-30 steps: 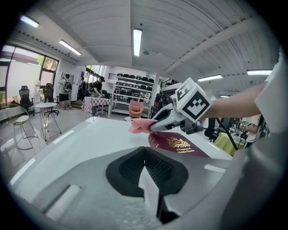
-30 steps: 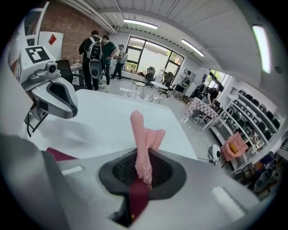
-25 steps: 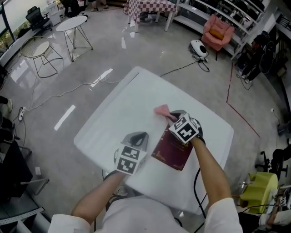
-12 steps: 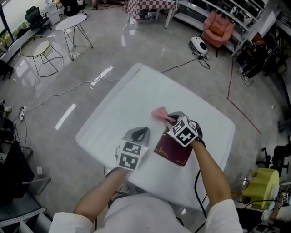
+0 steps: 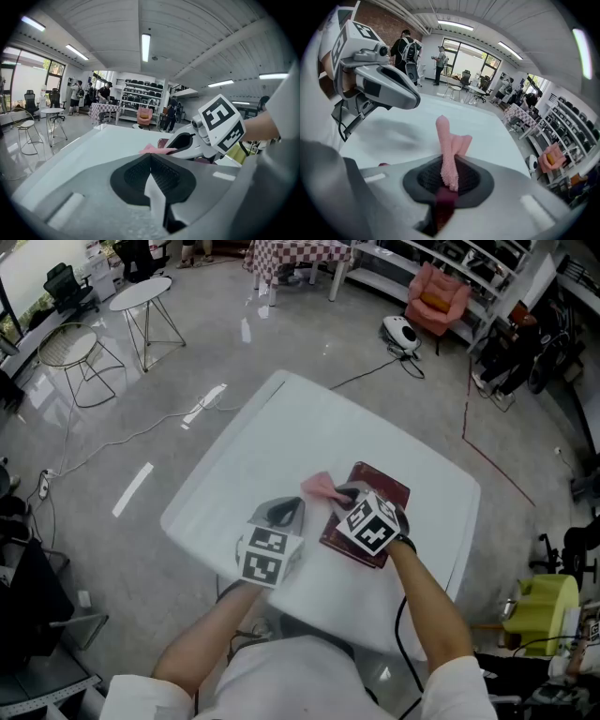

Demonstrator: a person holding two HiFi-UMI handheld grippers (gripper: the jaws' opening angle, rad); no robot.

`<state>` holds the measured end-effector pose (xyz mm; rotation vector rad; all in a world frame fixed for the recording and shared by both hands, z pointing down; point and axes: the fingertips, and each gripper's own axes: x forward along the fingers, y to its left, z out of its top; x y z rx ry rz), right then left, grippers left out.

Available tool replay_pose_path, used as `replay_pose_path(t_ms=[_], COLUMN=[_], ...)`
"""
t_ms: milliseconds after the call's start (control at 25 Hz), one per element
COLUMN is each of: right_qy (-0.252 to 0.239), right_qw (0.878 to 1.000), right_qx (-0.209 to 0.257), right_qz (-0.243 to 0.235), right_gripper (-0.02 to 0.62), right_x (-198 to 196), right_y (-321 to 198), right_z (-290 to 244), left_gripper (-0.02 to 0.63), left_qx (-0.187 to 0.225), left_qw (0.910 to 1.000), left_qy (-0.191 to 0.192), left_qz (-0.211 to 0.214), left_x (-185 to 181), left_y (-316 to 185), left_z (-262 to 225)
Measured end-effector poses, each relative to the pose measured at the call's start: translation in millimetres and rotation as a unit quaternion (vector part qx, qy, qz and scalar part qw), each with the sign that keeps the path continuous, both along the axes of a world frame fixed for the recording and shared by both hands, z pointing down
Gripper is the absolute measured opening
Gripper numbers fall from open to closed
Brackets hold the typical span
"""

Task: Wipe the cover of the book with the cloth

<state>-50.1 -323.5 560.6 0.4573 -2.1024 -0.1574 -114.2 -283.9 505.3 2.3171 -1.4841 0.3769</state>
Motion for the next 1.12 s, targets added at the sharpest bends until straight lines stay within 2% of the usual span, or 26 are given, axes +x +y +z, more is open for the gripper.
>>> replay_pose_path(t_ms=[720,800,880,960,1120], right_qy=[-0.027,-0.044,-0.085,-0.131,-0.181], right_qw=[1.000,0.999,0.995,0.987,0.972], right_qx=[-0.002,0.003,0.006,0.003,0.023], right_qz=[-0.011,0.006,0.046,0.089,0.151], right_gripper=[0.038,0.038,0.038,0.038,0.038], right_x=[-16.2,-14.7,-9.1,0.5,26.1], right_y=[93.4,96.1,93.9,94.3,99.4], right_z=[-2.8,-8.0,-20.4,-34.4,-57.1], left_gripper=[0.006,0.006,0.006,0.006,0.006], left_qx=[0.016,0.019,0.023,0.025,0.036], left_qw=[0.9999,0.9998,0.9997,0.9997,0.9993], left_qy=[-0.003,-0.003,-0.002,-0.002,0.000], left_qz=[0.000,0.001,0.001,0.001,0.014], left_x=[-12.4,-12.7,-11.7,-7.6,4.0], left_y=[39.0,43.7,48.1,53.5,62.0], left_z=[-11.8,-14.1,-19.7,-25.6,-36.8])
